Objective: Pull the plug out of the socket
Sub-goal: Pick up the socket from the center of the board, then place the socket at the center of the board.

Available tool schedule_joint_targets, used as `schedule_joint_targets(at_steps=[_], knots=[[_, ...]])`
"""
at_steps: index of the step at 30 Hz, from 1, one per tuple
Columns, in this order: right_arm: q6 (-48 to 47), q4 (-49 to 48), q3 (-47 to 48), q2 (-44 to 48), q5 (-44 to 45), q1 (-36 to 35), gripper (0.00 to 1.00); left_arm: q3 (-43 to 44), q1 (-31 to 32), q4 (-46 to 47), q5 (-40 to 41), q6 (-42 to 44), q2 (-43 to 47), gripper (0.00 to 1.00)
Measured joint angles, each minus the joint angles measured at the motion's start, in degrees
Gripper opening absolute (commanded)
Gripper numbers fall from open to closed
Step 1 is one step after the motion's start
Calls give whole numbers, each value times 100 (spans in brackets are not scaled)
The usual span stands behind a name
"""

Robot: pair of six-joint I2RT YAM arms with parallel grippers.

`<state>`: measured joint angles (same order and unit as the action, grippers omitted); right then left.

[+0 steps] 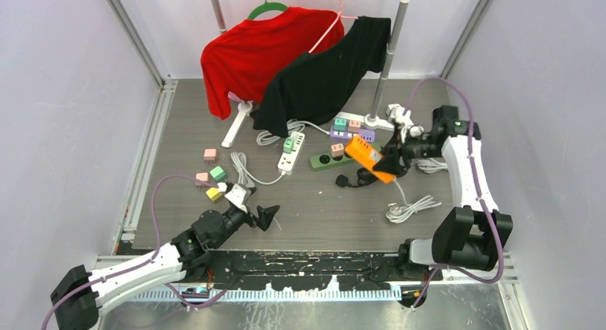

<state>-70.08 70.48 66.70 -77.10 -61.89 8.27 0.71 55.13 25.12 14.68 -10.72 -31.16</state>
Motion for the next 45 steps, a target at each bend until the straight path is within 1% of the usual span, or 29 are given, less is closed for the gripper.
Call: schedule_joint_targets(at_steps=[5,7,10,14,20,22,26,29,33,36,39,42,45], knots=[[2052,-704,752,-44,315,861,1,-7,0,-223,118,-92,566,100],[2855,-1231,839,-52,437,1207,1,-7,0,-245,144,-107,595,100],[4039,-2079,839,-107,885,1646,1,-7,0,-295,190,-125,490,100],[5115,-2909,944,-400,1729,1847,1,-7,0,-319,225,-136,223,100],[6293,-3864,1445,-1373,3082,1840,1,-2,0,-391,234,-234,57,100],[6540,-4030,1733,-1864,3613,1840,1,-2,0,-481,245,-243,125,100],[6789,-4028,2520,-2894,4409,1840,1,-2,0,-710,302,-275,411,99],[6854,-3971,2988,-3506,4750,1827,2,0,0,-841,361,-304,662,99],[6780,-3720,3445,-4094,4988,1685,8,2,0,-968,417,-372,756,99],[6642,-3532,3685,-4413,5195,1419,17,2,0,-1003,442,-387,723,99],[6564,-3303,3954,-4712,5355,1174,28,7,0,-1005,442,-387,634,99],[6518,-3086,4216,-4988,5423,1021,44,24,0,-1043,442,-385,549,99],[6413,-2959,4367,-5163,5436,1016,55,37,0,-1088,439,-385,507,99]])
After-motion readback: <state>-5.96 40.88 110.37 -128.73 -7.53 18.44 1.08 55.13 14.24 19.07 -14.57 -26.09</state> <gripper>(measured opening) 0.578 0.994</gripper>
